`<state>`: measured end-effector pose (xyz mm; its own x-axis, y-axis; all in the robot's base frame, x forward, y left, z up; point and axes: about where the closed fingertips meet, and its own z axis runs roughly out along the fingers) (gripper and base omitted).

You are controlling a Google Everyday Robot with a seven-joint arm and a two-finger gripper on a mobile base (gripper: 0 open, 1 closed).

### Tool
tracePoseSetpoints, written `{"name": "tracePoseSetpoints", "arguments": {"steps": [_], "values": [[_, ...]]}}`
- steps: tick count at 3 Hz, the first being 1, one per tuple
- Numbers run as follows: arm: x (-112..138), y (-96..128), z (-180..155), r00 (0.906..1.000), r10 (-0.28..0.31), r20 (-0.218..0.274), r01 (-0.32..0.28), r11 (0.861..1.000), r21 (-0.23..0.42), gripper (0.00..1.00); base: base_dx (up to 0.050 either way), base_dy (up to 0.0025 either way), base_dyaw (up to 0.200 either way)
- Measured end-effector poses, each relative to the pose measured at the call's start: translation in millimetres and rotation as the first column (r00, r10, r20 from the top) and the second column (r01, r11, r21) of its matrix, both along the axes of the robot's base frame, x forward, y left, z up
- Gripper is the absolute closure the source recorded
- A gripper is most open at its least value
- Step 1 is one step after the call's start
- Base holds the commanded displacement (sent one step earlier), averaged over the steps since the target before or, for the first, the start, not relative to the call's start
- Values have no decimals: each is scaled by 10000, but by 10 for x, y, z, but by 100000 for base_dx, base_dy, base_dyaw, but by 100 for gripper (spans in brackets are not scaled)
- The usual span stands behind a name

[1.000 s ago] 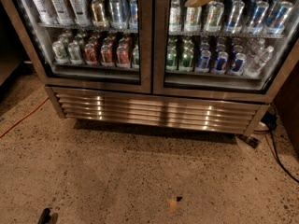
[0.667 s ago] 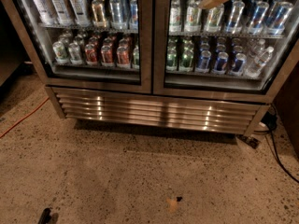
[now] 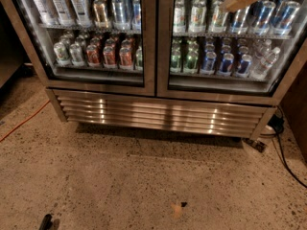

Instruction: Open right fridge door

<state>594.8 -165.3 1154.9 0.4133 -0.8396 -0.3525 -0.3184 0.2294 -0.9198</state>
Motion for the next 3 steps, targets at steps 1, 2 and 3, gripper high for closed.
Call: {"name": "tracePoseSetpoints", "arguments": {"steps": [1,2,3], "values": [[-382,-13,50,9986,-344,-410,328,9987,-383,0,0,0,0],[-601,-110,241,9964,-472,-699,386,9921,-1192,0,0,0,0],[-722,-93,232,9934,-271,-1115,107,9894,-1451,0,0,0,0]]}}
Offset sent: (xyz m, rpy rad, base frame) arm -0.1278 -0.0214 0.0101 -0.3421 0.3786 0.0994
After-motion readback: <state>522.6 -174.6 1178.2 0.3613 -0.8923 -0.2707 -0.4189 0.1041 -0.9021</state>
